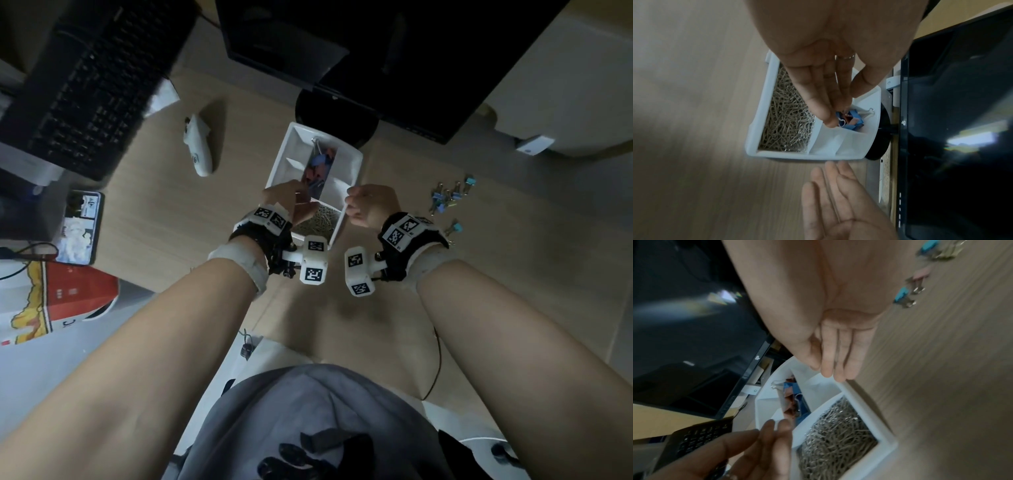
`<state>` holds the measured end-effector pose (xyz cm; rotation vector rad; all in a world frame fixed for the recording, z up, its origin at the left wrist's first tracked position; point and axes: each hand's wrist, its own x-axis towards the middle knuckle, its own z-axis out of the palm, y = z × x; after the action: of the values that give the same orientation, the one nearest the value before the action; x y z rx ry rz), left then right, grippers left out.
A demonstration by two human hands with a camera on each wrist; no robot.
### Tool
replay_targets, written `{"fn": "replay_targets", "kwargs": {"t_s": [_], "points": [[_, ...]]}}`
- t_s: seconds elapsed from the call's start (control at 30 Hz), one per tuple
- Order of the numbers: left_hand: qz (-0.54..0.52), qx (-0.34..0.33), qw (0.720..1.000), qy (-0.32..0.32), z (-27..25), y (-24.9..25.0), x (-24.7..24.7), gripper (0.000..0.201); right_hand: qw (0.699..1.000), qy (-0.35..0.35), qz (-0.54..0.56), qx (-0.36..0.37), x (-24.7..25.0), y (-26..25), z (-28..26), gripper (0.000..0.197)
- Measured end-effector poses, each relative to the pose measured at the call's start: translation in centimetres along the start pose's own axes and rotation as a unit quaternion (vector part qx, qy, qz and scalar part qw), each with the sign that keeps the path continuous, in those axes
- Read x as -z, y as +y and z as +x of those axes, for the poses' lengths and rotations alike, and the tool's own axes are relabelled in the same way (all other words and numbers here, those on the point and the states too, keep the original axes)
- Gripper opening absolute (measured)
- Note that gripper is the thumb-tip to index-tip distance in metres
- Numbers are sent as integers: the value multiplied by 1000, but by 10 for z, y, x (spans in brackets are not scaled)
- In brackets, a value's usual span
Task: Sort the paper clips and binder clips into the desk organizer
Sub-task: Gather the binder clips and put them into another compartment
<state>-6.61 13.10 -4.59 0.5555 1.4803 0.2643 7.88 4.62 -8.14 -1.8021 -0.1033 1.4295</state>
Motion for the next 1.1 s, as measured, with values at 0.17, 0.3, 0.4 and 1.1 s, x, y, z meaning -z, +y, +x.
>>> {"fn": "replay_targets", "kwargs": {"t_s": [0.17,0.3,0.4,1.1], "points": [[16,37,999,-27,-11,-15,-25,16,999,7,6,-40,45,30,-13,25],[78,90,987,-111,-20,-44,-69,33,975,126,-182,26,103,62,-34,27],[169,83,974,-126,-32,-79,-110,29,936,225,-272,11,162,94,-56,33],[419,88,897,-110,-48,-256,-179,44,940,160,-284,102,244,203,-76,41]]}}
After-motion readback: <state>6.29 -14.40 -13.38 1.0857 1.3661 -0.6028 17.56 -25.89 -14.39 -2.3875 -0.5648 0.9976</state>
